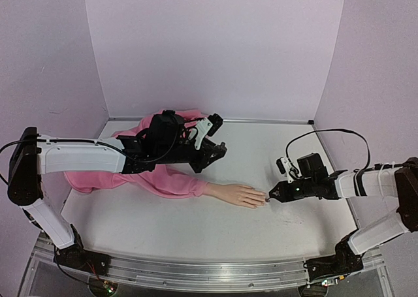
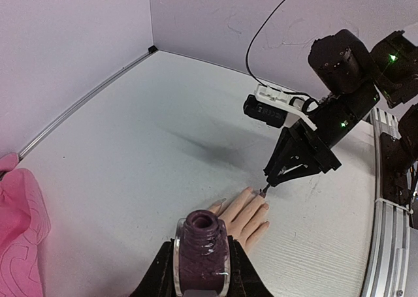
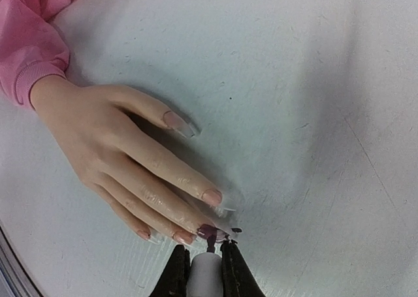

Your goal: Paint the nails

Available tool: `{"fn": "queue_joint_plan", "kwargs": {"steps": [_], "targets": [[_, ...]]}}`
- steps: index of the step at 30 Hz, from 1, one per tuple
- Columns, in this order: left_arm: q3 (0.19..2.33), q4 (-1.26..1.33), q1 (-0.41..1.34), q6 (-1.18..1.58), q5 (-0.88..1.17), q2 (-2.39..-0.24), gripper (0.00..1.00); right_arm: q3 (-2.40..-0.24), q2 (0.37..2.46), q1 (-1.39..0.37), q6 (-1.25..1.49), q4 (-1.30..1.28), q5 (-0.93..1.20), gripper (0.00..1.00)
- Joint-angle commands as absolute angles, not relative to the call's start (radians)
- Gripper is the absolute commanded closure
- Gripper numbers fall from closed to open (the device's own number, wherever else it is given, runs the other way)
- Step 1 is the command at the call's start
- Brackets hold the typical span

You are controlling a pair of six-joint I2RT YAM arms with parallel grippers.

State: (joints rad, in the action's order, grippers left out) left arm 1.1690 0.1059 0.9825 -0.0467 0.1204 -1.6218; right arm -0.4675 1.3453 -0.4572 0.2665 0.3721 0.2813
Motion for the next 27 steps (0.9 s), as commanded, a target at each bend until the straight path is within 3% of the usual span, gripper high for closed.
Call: {"fn": "queue_joint_plan", "kwargs": {"steps": [1, 27], "targets": [[1.178, 0.161, 0.979, -0.034, 0.121, -1.574, 1.00, -0.481, 1.365, -0.468, 0.256, 0.385, 0.304, 1.00], [1.178, 0.161, 0.978, -0.038, 0.117, -1.571, 1.00, -0.486, 1.378, -0.479, 0.271, 0.371, 0.234, 1.00]]}}
